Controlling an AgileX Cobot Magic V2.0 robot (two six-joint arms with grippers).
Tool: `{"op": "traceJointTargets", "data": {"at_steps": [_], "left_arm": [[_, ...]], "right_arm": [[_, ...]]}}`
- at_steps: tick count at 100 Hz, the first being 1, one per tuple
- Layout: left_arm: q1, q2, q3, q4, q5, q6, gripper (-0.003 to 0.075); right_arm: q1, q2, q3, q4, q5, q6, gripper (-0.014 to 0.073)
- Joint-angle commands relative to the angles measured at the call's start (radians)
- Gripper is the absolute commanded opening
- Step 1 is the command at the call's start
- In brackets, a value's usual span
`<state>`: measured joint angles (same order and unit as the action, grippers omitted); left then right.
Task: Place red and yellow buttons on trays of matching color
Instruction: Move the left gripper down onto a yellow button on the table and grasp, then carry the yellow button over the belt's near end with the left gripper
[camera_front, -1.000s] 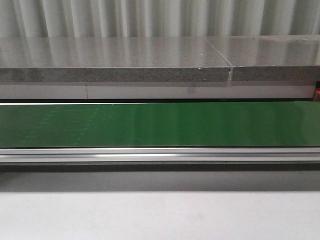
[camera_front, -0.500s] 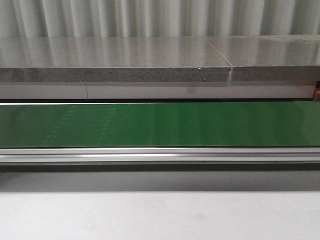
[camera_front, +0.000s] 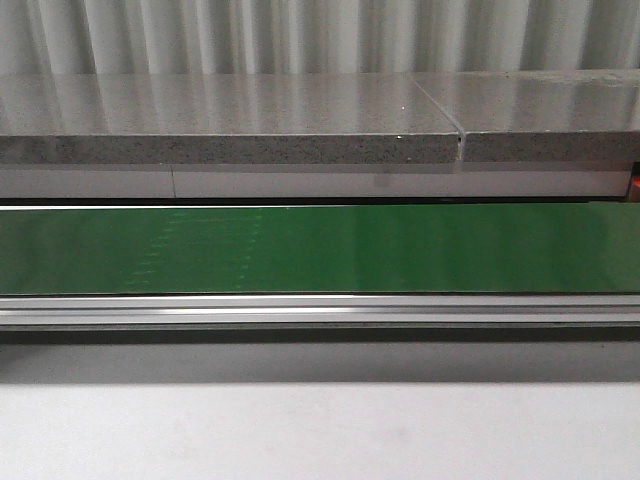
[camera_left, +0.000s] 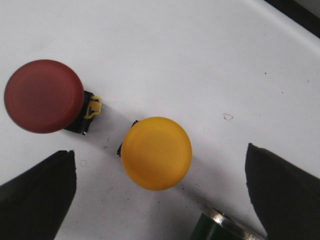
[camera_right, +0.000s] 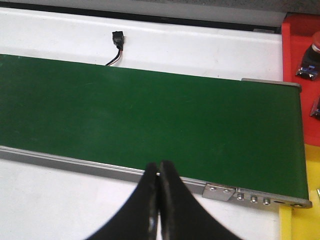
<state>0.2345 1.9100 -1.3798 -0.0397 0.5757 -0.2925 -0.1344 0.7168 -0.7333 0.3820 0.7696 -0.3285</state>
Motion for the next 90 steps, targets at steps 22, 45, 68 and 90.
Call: {"op": "traceJointTargets", "data": {"at_steps": [22,45,68,90], "left_arm": [[0.003,0.001,-0.062,-0.021,-0.06,-0.012,0.0659],[0.003,0.009,-0.062,-0.036,-0.07,-0.012,0.0632],[0.003,0.009,-0.062,-0.036,-0.064,-0.012,0.0375],[0.003,0.009,-0.071,-0.055,-0.062,-0.012,0.0134]], "right_arm": [[-0.001,-0.004,-0.025,0.027,-0.06,-0.007,-0.0067],[-0.001,-0.004,-0.025,0.027,-0.06,-0.007,-0.0067],[-0.001,-0.004,-0.025,0.027,-0.06,-0.007,-0.0067],[-0.001,-0.004,-0.025,0.027,-0.06,-0.007,-0.0067]]}}
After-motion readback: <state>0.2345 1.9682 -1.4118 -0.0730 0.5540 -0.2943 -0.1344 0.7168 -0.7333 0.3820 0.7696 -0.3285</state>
